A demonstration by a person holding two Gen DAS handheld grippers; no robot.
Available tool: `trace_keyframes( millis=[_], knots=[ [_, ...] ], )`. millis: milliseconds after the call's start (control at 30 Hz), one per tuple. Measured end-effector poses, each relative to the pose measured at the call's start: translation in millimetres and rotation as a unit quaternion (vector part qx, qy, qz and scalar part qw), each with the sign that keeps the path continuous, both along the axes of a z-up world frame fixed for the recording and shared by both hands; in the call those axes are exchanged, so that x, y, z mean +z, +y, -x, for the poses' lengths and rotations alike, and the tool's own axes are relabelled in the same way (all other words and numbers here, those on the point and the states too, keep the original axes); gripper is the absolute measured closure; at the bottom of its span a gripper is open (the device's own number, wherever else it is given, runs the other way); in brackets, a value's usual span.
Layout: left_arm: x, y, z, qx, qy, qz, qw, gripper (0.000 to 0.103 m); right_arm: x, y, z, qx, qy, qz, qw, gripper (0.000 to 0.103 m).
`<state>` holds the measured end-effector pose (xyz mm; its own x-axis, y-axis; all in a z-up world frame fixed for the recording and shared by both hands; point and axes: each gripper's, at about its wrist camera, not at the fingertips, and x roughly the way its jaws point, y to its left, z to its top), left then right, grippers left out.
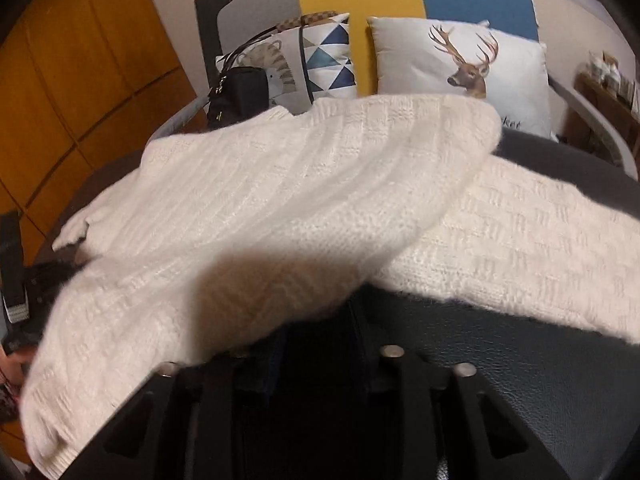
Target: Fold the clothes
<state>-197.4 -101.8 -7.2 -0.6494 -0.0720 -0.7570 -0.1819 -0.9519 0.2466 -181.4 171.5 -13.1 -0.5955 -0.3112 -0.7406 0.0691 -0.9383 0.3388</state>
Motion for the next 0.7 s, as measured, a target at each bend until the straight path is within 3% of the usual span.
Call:
trace_keyframes(
  millis=[167, 333, 400, 467, 533, 700],
  knots=[
    [-2, 3, 0, 0.002, -0.002, -0.024, 0.9997, 0.102, 2, 10, -5, -0.018, 0.0, 0.028, 0.999, 0.103],
    [-3, 0, 0, 0.002, -0.002, -0.029, 0.9996, 0.102, 17, 58, -41, -0.098, 0.025, 0.027, 0.995, 0.103],
    [-3, 0, 0, 0.003, -0.001, -0.029, 0.9996, 0.102, 19, 69, -45, -0.075, 0.012, 0.046, 0.996, 0.103],
    [-3, -2, 3, 0.004, -0.001, -0.03, 0.9995, 0.102, 18, 66, -45, -0.042, 0.001, 0.076, 0.996, 0.095],
    [-3, -4, 3, 0.004, -0.002, -0.037, 0.9993, 0.102, 13, 44, -42, -0.003, -0.017, 0.101, 0.995, 0.079],
    [-1, -13, 6, 0.005, -0.008, -0.069, 0.9976, 0.102, 4, -22, -38, 0.07, -0.027, 0.095, 0.993, 0.073]
  ],
)
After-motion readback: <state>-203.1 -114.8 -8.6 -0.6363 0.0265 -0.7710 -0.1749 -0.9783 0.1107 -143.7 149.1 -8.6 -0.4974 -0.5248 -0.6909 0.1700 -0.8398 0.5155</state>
